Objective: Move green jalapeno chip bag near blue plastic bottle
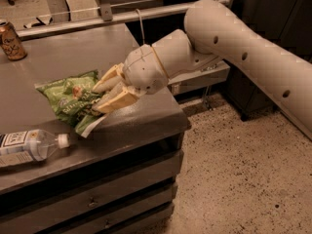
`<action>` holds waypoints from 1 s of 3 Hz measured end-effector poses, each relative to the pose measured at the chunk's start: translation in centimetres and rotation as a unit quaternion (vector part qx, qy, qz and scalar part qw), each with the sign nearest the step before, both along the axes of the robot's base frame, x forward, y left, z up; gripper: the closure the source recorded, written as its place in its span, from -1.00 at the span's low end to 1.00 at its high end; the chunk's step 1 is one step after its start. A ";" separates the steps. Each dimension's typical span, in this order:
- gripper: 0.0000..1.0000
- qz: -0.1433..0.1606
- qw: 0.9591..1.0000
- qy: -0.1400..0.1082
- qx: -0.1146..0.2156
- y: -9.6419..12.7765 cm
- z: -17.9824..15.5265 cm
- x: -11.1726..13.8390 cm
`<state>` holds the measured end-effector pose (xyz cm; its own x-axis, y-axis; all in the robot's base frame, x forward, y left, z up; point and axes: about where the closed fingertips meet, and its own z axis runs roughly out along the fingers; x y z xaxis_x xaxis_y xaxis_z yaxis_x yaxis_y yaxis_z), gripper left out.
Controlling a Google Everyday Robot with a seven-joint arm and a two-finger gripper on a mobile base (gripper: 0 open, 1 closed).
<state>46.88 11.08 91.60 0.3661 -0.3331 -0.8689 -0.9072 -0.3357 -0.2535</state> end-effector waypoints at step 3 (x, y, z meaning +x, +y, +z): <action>0.17 0.006 1.000 0.011 -0.015 1.4 -2.6 0.8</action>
Offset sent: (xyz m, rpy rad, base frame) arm 0.0142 0.0142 -0.0307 -0.0350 0.0274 0.0037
